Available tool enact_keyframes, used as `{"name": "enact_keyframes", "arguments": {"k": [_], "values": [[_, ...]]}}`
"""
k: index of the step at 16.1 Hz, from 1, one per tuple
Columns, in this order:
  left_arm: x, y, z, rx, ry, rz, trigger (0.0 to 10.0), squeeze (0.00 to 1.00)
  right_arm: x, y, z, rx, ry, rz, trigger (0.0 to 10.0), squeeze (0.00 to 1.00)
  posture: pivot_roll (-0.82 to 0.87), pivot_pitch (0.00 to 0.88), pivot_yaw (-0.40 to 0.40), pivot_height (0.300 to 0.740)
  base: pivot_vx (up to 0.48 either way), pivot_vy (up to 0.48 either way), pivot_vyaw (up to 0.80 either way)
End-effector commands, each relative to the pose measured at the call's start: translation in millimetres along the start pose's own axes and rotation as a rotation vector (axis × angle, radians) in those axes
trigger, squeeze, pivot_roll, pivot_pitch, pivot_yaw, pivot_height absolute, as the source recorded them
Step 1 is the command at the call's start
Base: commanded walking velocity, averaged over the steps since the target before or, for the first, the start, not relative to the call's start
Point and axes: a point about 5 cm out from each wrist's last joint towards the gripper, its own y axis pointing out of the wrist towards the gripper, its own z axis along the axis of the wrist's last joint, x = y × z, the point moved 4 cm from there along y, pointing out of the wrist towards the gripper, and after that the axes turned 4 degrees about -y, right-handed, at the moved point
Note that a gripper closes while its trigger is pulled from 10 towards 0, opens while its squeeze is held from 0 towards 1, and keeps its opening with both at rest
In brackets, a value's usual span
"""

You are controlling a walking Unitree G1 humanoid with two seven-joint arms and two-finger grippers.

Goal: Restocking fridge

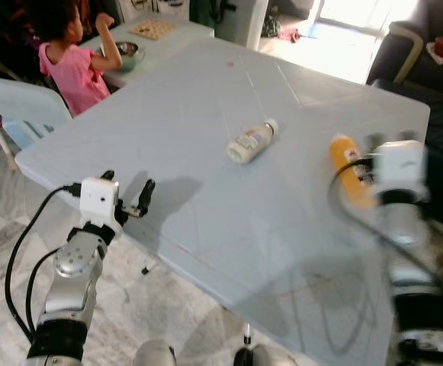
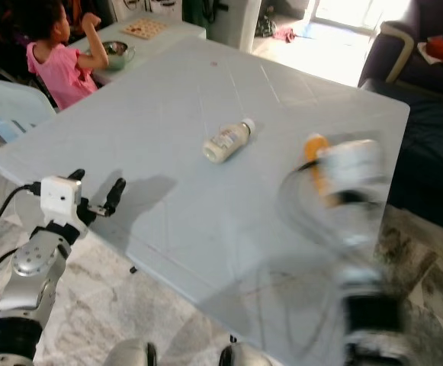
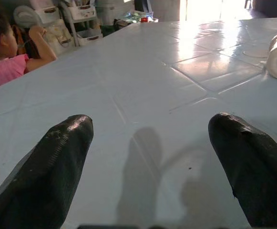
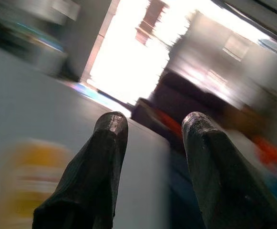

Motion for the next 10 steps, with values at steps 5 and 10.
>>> {"name": "enact_keyframes", "arguments": {"k": [5,10], "values": [[-3.1,3.1,0.5,-0.008,0.019,-0.021,10.0,0.0,12.5,4.3,-78.3,-0.396,0.219,0.079,10.0,0.0,0.07,0.011,0.019,0.74,0.0,0.0,0.0],[-10.9,-3.1,1.0,-0.013,0.04,-0.001,10.0,0.0,-40.5,9.8,-54.1,-0.331,0.464,0.372,10.0,0.0,0.1,0.021,0.012,0.74,0.0,0.0,0.0]]}}
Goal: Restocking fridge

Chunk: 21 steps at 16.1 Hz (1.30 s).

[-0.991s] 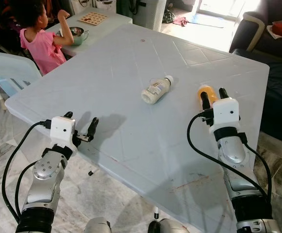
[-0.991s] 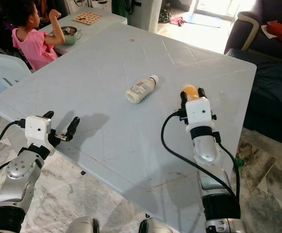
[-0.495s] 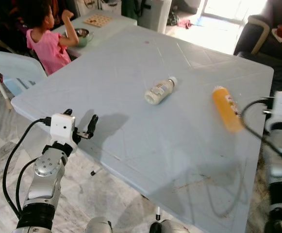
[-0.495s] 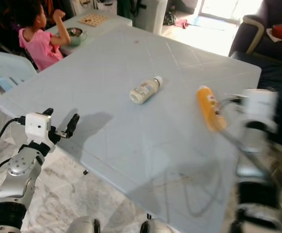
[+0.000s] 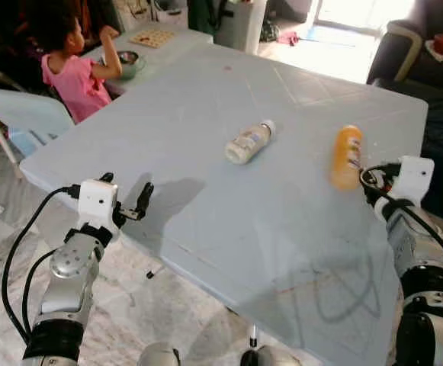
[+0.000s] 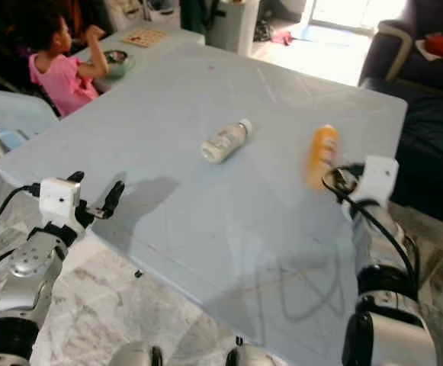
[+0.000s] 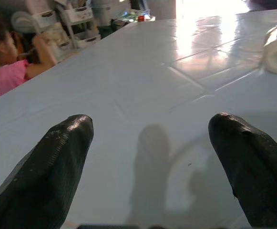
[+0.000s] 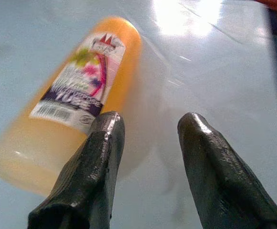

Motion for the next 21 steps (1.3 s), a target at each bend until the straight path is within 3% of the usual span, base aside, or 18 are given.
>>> {"name": "enact_keyframes", "arguments": {"k": [1,3,5,8,12,14,19,21], "values": [[-7.4,-1.8,4.1,0.008,0.021,0.017,10.0,0.0,-9.5,1.7,10.6,0.048,0.021,0.057,10.0,0.0,0.1,0.021,0.008,0.74,0.0,0.0,0.0],[-6.2,-3.0,3.2,0.009,0.017,0.021,10.0,0.0,-32.3,-2.6,9.6,0.068,0.039,0.212,10.0,0.0,0.09,0.023,0.004,0.74,0.0,0.0,0.0],[-2.5,-2.7,1.0,0.005,0.01,0.014,10.0,0.0,-36.4,-8.6,-2.3,0.05,0.019,0.245,10.0,0.0,0.08,0.027,0.004,0.74,0.0,0.0,0.0],[-4.2,-5.0,-8.8,-0.042,0.005,0.039,10.0,0.0,-37.8,-17.0,-6.6,0.104,-0.03,0.17,10.0,0.0,0.07,0.029,0.007,0.74,0.0,0.0,0.0],[-6.5,-10.9,-18.5,-0.074,-0.034,0.069,10.0,0.0,-55.0,-31.9,-6.2,0.185,-0.049,0.11,10.0,0.0,0.07,0.026,0.004,0.74,0.0,0.0,0.0],[-4.9,-9.9,-17.6,-0.068,-0.037,0.061,10.0,0.0,-52.4,-32.9,-4.9,0.196,-0.065,0.077,10.0,0.0,0.07,0.023,0.001,0.74,0.0,0.24,0.0],[-6.1,-6.4,-13.8,-0.055,-0.034,0.06,10.0,0.0,-29.0,-34.6,4.6,0.216,-0.086,-0.059,10.0,0.0,0.06,0.014,0.0,0.74,0.0,0.48,-0.8],[-5.3,-4.8,-13.9,-0.056,-0.037,0.059,10.0,0.0,-28.3,-34.6,5.2,0.218,-0.09,-0.068,10.0,0.0,0.05,0.011,0.0,0.74,0.0,0.412,-0.67]]}}
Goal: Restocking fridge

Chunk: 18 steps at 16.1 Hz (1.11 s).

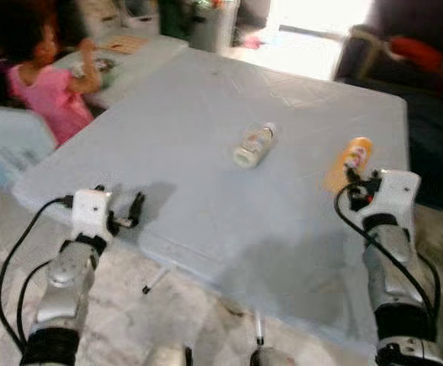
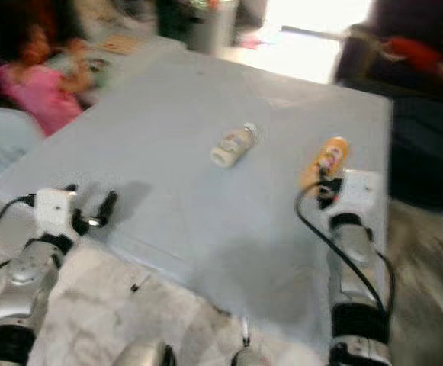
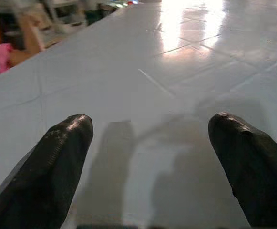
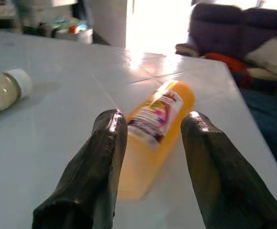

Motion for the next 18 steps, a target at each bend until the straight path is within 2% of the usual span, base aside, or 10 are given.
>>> {"name": "enact_keyframes", "arguments": {"k": [1,3,5,6,9,12,13,14,16,18], "values": [[4.9,5.6,6.5,0.019,0.0,-0.018,10.0,0.0,9.6,-1.0,0.4,-0.002,-0.006,-0.033,10.0,0.0,0.05,0.011,0.001,0.74,0.0,0.48,0.0],[8.0,6.3,9.6,0.039,0.024,-0.035,10.0,0.0,15.0,-0.5,0.4,-0.008,-0.02,-0.07,10.0,0.0,0.05,0.011,0.003,0.74,0.0,0.0,0.0],[10.9,5.4,10.7,0.042,0.018,-0.053,10.0,0.0,68.7,-3.4,-3.4,-0.064,-0.068,-0.363,10.0,0.0,0.06,0.009,0.009,0.74,0.0,0.0,0.0],[11.0,5.7,10.7,0.042,0.018,-0.056,10.0,0.0,88.8,-6.3,-9.3,-0.102,-0.018,-0.45,10.0,1.0,0.06,0.01,0.012,0.74,0.0,0.0,0.0],[10.5,6.8,12.3,0.047,0.023,-0.06,10.0,0.0,106.3,-5.1,-9.7,-0.105,0.028,-0.478,10.0,1.0,0.06,0.011,0.02,0.74,0.0,0.0,0.0],[10.0,7.8,15.3,0.057,0.064,-0.06,10.0,0.0,88.6,12.9,-0.5,-0.079,0.077,-0.321,10.0,1.0,0.07,0.009,0.025,0.74,0.0,0.0,0.0],[11.4,7.3,15.5,0.061,0.054,-0.069,10.0,0.0,87.1,14.6,2.7,-0.068,0.06,-0.323,10.0,0.89,0.07,0.009,0.025,0.74,0.368,0.0,0.0],[11.5,6.6,15.3,0.061,0.053,-0.069,10.0,0.0,84.9,15.3,4.7,-0.059,0.06,-0.322,10.0,0.33,0.07,0.009,0.024,0.74,0.431,0.0,0.0],[11.9,5.2,15.3,0.061,0.061,-0.073,10.0,0.0,90.5,12.0,1.2,-0.066,0.044,-0.358,10.0,0.11,0.07,0.011,0.025,0.74,0.433,0.0,0.0],[12.2,4.7,14.9,0.061,0.06,-0.077,10.0,0.0,101.0,8.5,-1.3,-0.069,0.027,-0.408,10.0,0.1,0.07,0.012,0.026,0.74,0.435,0.0,0.0]]}}
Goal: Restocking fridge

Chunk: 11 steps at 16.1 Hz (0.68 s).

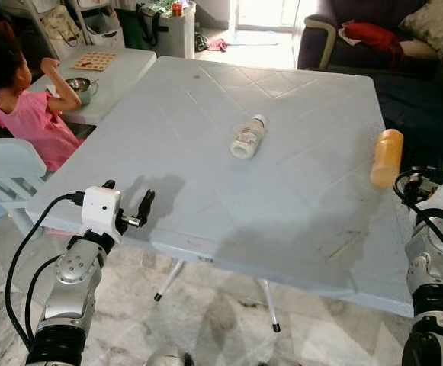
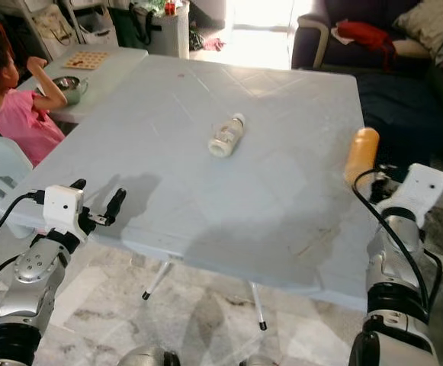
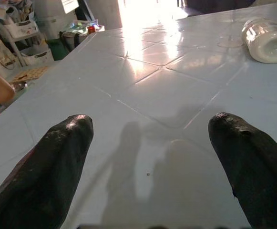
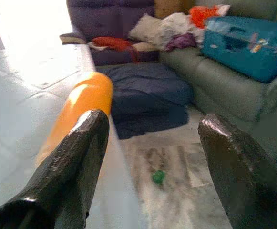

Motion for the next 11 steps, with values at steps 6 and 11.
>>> {"name": "enact_keyframes", "arguments": {"k": [6,11], "values": [[-3.6,0.8,7.0,0.023,-0.008,0.009,10.0,0.0,12.6,12.0,-0.3,-0.046,0.066,0.02,10.0,0.0,0.07,0.012,0.029,0.74,0.282,-0.049,0.0],[-7.0,-2.0,6.2,0.026,0.002,0.018,10.0,0.0,-4.6,15.5,26.1,0.091,-0.046,0.094,10.0,0.0,0.08,0.012,0.021,0.74,0.0,0.0,0.0]]}}
